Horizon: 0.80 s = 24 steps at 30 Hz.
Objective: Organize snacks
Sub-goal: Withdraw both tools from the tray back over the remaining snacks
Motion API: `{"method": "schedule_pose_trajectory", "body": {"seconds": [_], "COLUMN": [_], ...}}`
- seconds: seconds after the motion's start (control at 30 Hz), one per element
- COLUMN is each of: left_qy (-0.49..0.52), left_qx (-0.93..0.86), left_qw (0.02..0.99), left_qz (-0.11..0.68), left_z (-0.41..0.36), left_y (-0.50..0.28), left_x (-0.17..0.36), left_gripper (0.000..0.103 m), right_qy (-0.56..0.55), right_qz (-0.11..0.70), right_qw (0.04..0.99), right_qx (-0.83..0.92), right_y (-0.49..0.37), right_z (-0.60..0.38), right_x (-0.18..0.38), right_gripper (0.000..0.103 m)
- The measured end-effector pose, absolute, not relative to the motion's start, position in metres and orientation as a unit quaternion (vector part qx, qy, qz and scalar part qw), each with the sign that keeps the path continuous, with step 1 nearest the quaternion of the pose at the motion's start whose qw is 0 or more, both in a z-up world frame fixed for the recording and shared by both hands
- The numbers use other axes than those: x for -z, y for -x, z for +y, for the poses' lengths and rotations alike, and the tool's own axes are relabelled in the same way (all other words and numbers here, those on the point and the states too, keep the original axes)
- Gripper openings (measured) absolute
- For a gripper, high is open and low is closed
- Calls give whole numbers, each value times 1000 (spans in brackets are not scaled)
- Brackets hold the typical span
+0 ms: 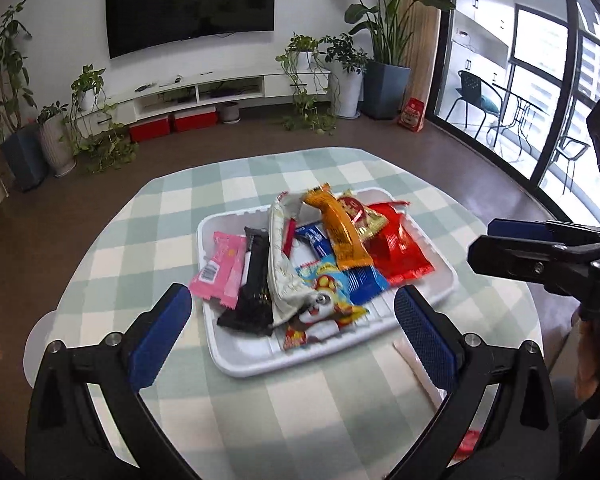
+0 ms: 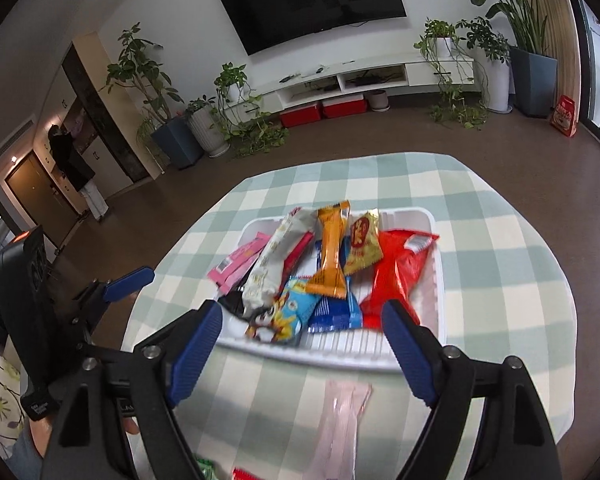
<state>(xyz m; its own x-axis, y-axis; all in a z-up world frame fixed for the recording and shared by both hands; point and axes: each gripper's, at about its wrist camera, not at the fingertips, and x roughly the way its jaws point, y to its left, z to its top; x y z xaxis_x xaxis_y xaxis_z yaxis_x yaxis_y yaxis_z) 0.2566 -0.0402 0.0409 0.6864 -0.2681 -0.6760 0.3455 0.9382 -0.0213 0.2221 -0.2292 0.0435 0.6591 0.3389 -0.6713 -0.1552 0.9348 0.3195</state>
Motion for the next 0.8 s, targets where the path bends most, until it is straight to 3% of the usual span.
{"method": "schedule_pose_trajectory", "body": {"seconds": [0.37,0.53,0.8], "left_qy": [-57,-38,-58], "left_qx": [160,157,169], "left_qw": [913,886,865], "left_qz": [371,434,469], "left_z": [-10,0,-27], "left_y": [-161,-119,-75], "left_x": [-21,11,52], "left_gripper": [103,103,103], "right_qy": [-134,-151,-145], "right_qz": [398,413,416], "right_qw": [898,889,889], "right_qx": [-133,-128,-123], "right_y": [-130,-98,-68], "right_z": [-241,-243,-237], "right_x": [-10,14,33], "right_gripper": [85,85,85]}}
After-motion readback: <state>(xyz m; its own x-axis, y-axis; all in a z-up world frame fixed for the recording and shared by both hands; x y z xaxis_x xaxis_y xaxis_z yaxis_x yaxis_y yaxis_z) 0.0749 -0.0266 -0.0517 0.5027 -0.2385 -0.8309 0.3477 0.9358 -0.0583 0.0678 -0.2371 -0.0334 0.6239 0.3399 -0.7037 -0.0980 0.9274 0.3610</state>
